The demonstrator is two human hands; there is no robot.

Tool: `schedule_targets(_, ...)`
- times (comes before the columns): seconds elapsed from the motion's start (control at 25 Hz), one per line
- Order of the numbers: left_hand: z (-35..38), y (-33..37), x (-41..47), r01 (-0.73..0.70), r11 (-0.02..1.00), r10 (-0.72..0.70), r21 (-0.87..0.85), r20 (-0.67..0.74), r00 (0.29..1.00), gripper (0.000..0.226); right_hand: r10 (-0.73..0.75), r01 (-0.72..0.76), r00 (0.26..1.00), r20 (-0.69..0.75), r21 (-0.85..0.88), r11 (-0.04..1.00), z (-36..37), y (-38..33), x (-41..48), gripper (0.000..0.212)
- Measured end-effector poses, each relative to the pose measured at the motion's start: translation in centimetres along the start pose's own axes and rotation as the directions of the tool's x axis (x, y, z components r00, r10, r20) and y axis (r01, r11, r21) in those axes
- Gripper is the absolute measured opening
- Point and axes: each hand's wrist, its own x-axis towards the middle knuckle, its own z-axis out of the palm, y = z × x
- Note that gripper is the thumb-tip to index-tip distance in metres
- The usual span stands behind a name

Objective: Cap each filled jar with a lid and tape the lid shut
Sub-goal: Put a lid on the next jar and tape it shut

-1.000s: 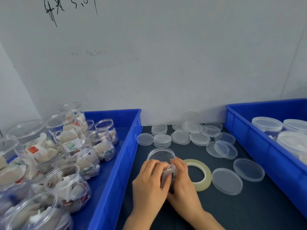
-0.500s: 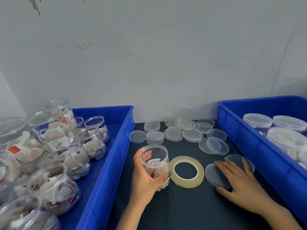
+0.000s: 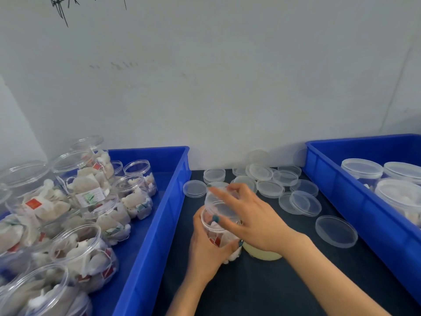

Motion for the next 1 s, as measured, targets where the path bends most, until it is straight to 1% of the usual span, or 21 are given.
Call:
schedule_targets(0.04,0.0,0.0,0.0,0.016,1.000,-0.016,0.002,0.003,1.000,0.102,-0.009,0.012,0.999,0.046,-0.061,0.998,0.3,-0.4,0.7,0.061)
schedule_targets(0.12,0.1,-0.1,0.1,0.031,0.999,-0.032,0.008,0.007,0.999,0.102,-0.003,0.013,0.993,0.118,-0.084,0.996,0.7,-0.3,1.4,0.055)
schedule_targets(0.16,0.2,-0.1,0.2,0.037,0.999,-0.037,0.018,0.011,0.999,0.102,-0.009,0.020,0.991,0.134,-0.080,0.997,0.8,-0.2,1.5,0.054)
schedule_targets(0.28,0.4,-0.9,0.4,0.072,0.997,-0.072,0.023,0.011,0.997,0.112,-0.053,0.066,0.991,0.120,-0.110,0.992,1.3,0.0,1.5,0.059)
schedule_targets(0.32,0.3,-1.1,0.4,0.103,0.994,-0.104,0.022,0.026,0.994,0.109,-0.067,0.080,0.992,0.111,-0.115,0.990,1.5,0.1,1.4,0.059)
schedule_targets(0.4,0.0,-1.3,0.6,0.183,0.982,-0.186,0.051,0.059,0.981,0.094,-0.103,0.114,0.989,0.102,-0.100,0.988,1.6,0.4,1.2,0.056)
schedule_targets(0.44,-0.1,-1.4,0.7,0.197,0.978,-0.201,0.067,0.059,0.978,0.087,-0.123,0.132,0.987,0.105,-0.082,0.988,1.6,0.5,1.1,0.053)
schedule_targets(0.52,-0.1,-1.5,0.6,0.154,0.983,-0.156,0.100,0.018,0.988,0.081,-0.157,0.162,0.981,0.113,-0.036,0.986,1.7,0.6,1.1,0.051)
schedule_targets(0.56,0.0,-1.4,0.5,0.122,0.985,-0.122,0.126,-0.007,0.992,0.079,-0.147,0.149,0.984,0.106,-0.017,0.989,1.7,0.6,1.2,0.050)
schedule_targets(0.64,0.2,-1.0,0.4,0.079,0.983,-0.070,0.164,-0.056,0.996,0.075,-0.067,0.065,0.997,0.049,0.057,0.996,1.8,0.4,1.5,0.048)
schedule_targets(0.72,0.1,-0.6,0.3,0.033,0.980,-0.012,0.196,-0.108,0.994,0.078,0.028,-0.022,0.999,-0.023,0.222,0.975,1.8,0.5,1.3,0.040)
schedule_targets(0.8,0.0,-0.1,0.1,-0.043,0.944,0.095,0.328,-0.146,0.985,0.085,0.117,-0.085,0.992,-0.056,0.402,0.912,2.3,0.5,0.8,0.034)
schedule_targets(0.88,0.1,0.7,-0.3,-0.074,0.866,0.198,0.495,-0.204,0.959,0.092,0.264,-0.184,0.961,-0.084,0.520,0.834,3.3,-0.1,0.4,0.032)
schedule_targets(0.92,0.1,1.0,-0.5,-0.073,0.827,0.239,0.557,-0.231,0.943,0.093,0.359,-0.265,0.931,-0.061,0.562,0.783,3.7,-0.5,0.4,0.032)
schedule_targets(0.96,0.2,1.3,-0.6,-0.074,0.807,0.258,0.586,-0.237,0.937,0.092,0.427,-0.345,0.904,-0.002,0.586,0.733,3.8,-0.7,0.5,0.035)
schedule_targets(1.0,0.2,1.3,-0.6,-0.076,0.799,0.262,0.596,-0.233,0.937,0.092,0.448,-0.400,0.892,0.067,0.579,0.710,3.6,-0.8,0.5,0.041)
